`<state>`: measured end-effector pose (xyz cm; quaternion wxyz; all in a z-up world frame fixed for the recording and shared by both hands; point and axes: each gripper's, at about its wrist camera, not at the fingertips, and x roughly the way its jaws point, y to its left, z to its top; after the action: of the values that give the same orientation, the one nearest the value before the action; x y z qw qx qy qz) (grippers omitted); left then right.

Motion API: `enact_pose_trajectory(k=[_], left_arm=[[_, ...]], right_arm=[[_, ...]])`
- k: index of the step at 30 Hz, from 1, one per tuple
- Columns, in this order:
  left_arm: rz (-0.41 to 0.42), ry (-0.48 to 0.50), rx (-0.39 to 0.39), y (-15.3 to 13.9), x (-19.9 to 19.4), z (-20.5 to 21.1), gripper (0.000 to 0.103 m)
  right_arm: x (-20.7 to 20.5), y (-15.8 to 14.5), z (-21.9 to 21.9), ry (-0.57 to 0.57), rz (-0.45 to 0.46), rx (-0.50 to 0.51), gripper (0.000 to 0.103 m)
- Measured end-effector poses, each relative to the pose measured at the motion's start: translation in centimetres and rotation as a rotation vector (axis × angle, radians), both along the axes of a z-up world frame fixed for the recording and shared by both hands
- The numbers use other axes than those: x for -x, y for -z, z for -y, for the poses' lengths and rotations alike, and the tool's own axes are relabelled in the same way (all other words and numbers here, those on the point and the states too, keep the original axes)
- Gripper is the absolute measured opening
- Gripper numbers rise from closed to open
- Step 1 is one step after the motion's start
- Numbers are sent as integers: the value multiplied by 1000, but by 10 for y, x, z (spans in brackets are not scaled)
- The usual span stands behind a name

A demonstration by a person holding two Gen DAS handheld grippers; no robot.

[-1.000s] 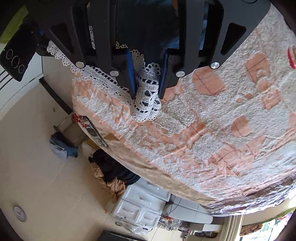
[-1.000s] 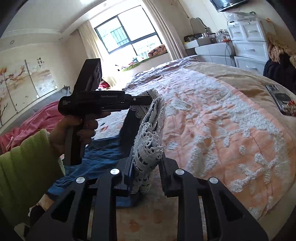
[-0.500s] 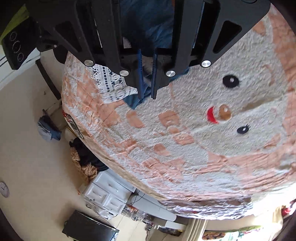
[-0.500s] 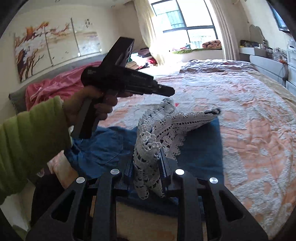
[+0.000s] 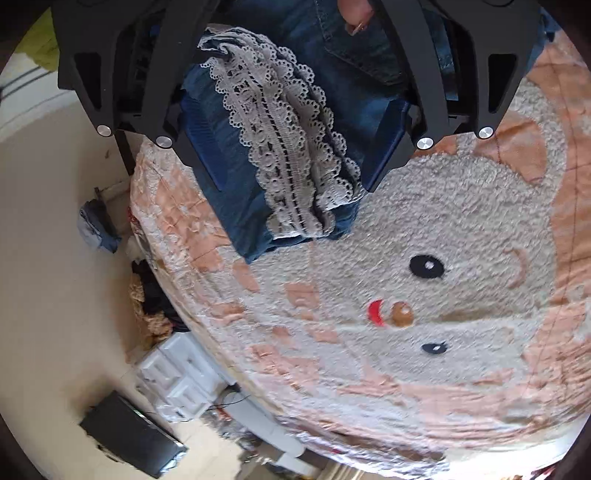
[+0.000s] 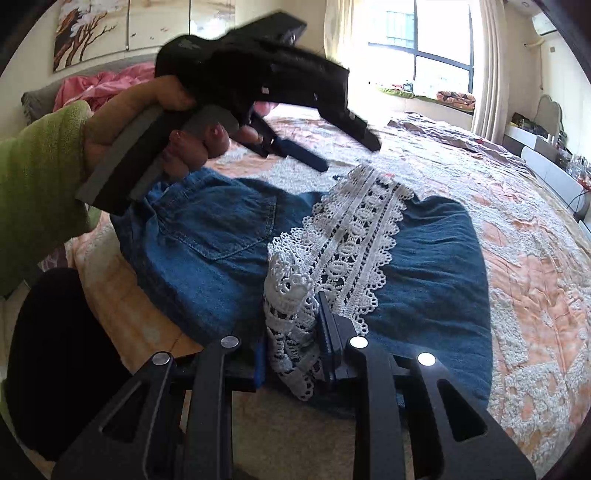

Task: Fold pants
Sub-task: 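Fold the lace edge over the garment with the left tool while the right tool holds it, then release the lace with both tools and lift them off the folded pants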

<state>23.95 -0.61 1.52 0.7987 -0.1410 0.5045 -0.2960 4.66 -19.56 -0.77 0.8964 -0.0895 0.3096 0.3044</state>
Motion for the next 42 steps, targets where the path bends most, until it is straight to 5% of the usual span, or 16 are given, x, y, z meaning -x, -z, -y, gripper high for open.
enact_pose_trajectory(k=[3, 11, 14, 18, 23, 27, 31, 37, 42], left_arm=[[-113, -98, 0, 10, 4, -8, 67], [-184, -102, 70, 32, 15, 4, 69], [-193, -131, 54, 40, 6, 12, 30], [-187, -149, 69, 42, -5, 15, 10], [-104, -137, 54, 19, 2, 17, 9], [24, -139, -54, -4, 14, 11, 9], [38, -157, -139, 10, 13, 6, 9], [24, -170, -141, 39, 8, 2, 17], [38, -183, -96, 40, 9, -5, 21]], right_arm=[[3, -9, 16, 25, 28, -63, 21], [3, -10, 16, -11, 24, -85, 21], [5, -12, 15, -18, 25, -75, 21], [2, -15, 19, -10, 24, -80, 21], [3, -15, 17, -12, 30, -85, 21], [8, -23, 14, -45, 70, -93, 21], [2, -9, 2, -66, 28, -55, 21], [4, 4, -7, -98, 31, -30, 24], [9, -4, 11, -154, -14, -148, 45]])
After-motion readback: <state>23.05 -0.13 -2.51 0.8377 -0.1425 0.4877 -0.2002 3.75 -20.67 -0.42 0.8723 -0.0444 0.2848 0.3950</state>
